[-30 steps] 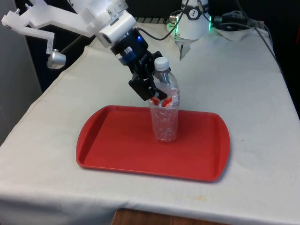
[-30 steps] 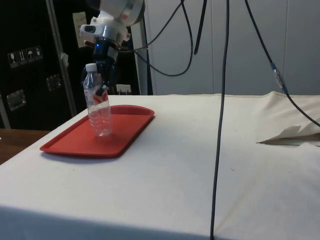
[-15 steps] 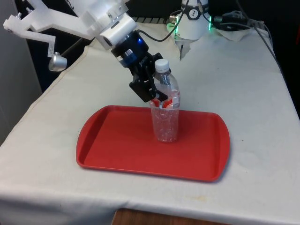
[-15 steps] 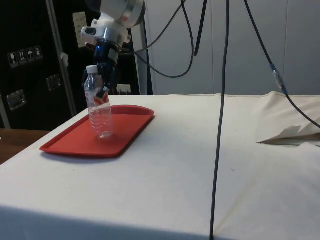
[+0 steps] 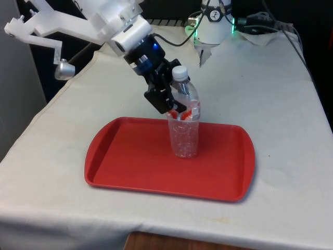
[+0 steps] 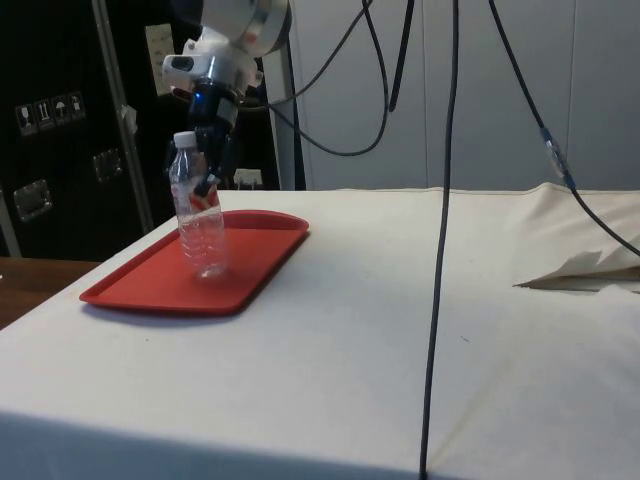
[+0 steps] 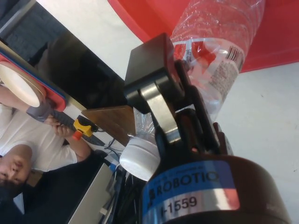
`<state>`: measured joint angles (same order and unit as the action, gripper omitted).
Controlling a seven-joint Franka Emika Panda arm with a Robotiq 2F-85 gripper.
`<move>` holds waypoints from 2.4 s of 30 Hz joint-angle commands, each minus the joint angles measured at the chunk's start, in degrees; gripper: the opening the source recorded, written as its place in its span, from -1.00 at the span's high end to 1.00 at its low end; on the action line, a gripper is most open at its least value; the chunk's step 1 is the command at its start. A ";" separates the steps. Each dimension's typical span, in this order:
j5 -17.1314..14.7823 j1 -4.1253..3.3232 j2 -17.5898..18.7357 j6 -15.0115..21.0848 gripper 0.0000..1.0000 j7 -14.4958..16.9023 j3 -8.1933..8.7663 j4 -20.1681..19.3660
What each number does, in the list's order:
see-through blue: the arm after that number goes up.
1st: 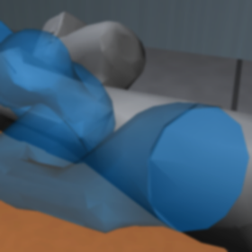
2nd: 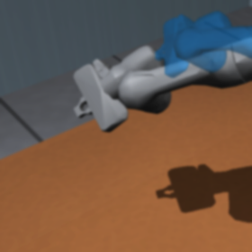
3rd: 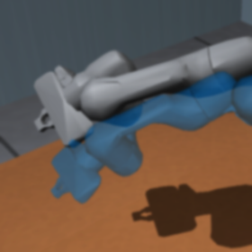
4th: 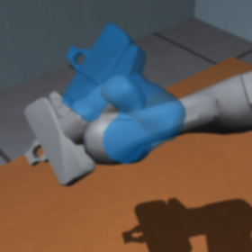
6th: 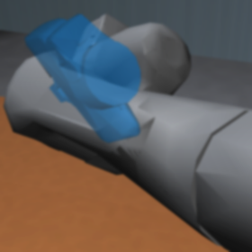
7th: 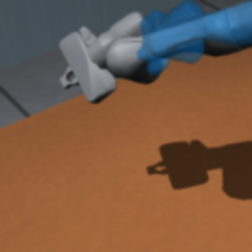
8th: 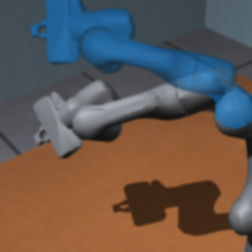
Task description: Place the bottle upright on the tray.
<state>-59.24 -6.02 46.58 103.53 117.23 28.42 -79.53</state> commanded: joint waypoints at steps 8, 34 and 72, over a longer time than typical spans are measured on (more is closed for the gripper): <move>0.00 0.00 0.06 0.00 0.34 0.00 0.00 -0.11; 0.46 -1.03 0.06 0.92 0.34 -0.23 0.52 -0.17; -0.11 -1.49 0.46 1.38 0.34 0.97 2.52 0.00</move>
<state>-59.30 -7.45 46.98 104.56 118.14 30.88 -79.58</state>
